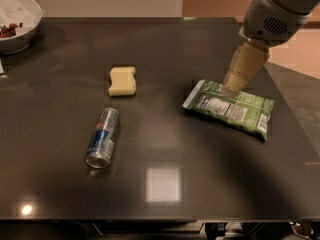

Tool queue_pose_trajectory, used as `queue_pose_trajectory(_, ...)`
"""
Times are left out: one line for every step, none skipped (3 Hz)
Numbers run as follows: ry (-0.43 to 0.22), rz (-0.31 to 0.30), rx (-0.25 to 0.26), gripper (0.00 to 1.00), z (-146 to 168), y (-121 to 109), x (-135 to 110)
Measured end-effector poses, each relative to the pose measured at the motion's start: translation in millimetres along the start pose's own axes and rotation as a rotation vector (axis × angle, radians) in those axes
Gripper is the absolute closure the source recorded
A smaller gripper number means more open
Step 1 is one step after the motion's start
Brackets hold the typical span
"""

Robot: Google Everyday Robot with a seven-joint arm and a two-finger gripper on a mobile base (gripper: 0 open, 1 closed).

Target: Pick redbull can

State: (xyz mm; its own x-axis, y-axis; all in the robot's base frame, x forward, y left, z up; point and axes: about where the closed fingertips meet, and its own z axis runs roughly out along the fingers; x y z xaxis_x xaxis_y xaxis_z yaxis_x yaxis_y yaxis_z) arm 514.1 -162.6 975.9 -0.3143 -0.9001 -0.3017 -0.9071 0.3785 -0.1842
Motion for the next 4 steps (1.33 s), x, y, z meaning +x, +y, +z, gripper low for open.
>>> queue_pose_trajectory(-0.034, 0.100, -0.029, 0.00, 25.1, -16.7, -42.3)
queue_pose_trajectory(-0.058, 0.189, -0.053, 0.00, 44.0, -22.5, -76.4)
queue_pose_trajectory(-0.054, 0.272, -0.061, 0.00, 54.6, -18.1, -103.9)
queue_pose_trajectory(-0.019, 0.335, -0.039, 0.00, 59.2, -5.4, -126.7)
